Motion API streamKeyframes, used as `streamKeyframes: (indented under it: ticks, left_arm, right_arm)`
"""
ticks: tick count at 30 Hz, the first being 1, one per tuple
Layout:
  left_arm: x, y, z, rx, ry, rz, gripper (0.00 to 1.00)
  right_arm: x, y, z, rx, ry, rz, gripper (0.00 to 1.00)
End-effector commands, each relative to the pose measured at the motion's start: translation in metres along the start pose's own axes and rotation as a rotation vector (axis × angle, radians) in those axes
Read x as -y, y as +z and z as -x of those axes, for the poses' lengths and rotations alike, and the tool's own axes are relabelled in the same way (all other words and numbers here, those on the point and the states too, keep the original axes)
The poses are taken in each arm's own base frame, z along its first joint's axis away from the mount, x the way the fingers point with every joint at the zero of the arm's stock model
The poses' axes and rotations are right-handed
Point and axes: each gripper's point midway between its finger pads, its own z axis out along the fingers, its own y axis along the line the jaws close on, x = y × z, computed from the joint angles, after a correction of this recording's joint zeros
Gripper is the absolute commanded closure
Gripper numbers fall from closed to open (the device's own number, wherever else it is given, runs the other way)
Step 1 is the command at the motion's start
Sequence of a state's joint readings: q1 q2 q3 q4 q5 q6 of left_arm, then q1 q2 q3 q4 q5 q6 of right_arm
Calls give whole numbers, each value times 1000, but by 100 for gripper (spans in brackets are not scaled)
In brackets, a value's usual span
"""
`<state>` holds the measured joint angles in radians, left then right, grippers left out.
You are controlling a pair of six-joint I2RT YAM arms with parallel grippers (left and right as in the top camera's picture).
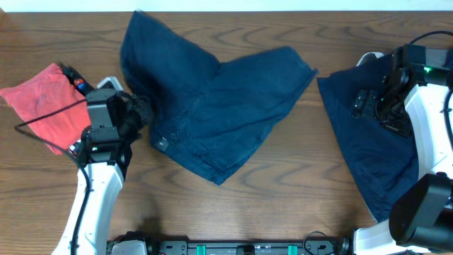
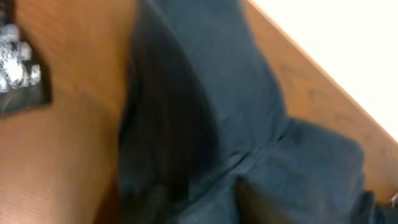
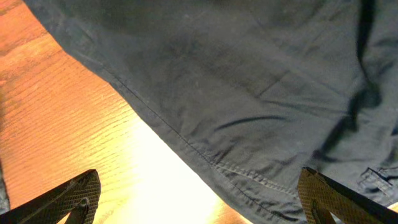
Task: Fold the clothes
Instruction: 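Pull the shorts leftward with the left gripper, spreading them flat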
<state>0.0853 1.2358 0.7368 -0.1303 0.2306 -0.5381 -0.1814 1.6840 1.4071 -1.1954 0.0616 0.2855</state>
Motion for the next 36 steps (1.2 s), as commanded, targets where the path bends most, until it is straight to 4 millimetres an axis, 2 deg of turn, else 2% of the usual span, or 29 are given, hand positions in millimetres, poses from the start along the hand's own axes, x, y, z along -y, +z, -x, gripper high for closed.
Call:
streamKeyframes:
  ticks: [1, 2, 3, 4, 5, 8, 12, 15, 19, 26, 31, 32, 35, 36]
  left_arm:
    - [-14, 7, -16, -70, 1, 52, 49]
    - [-18, 7, -25, -108, -7, 66, 42]
    - [-20, 7, -33, -145, -14, 71, 29]
    - [-22, 5, -44, -193, -25, 71, 9]
    - [-22, 3, -56, -248, -39, 67, 2]
    - [-22, -10, -94, -423, -86, 53, 2]
    - [-25, -24, -130, -564, -112, 104, 2]
    - [-15, -29, -157, -647, -112, 100, 2]
    - [2, -31, -188, -723, -116, 109, 2]
    - [31, -29, -250, -844, -130, 160, 2]
    - [32, -19, -291, -887, -102, 235, 0]
    - [30, -17, -297, -896, -92, 248, 9]
    - [19, -11, -311, -908, -49, 295, 63]
    - [14, -10, -312, -908, -20, 302, 77]
  right_arm:
    - [-5, -5, 1, 3, -47, 45, 1]
    - [-7, -5, 1, 1, -58, 55, 1]
    - [-8, -5, 0, -1, -68, 63, 1]
    - [-10, -5, 0, -3, -74, 73, 1]
    - [-11, -5, -1, -4, -75, 80, 1]
    - [-14, -5, 0, -4, -77, 94, 1]
    - [-17, -5, 2, 4, -78, 111, 1]
    - [-26, -7, 1, 0, -86, 163, 1]
    - [-38, -9, -1, -3, -123, 218, 1]
    - [-45, -9, -4, -4, -153, 220, 1]
    - [-46, -9, -4, -6, -156, 220, 1]
    - [-46, -9, -5, -6, -160, 220, 1]
    - [-46, -7, -6, -8, -191, 219, 1]
    - [-46, -7, -6, -7, -202, 219, 1]
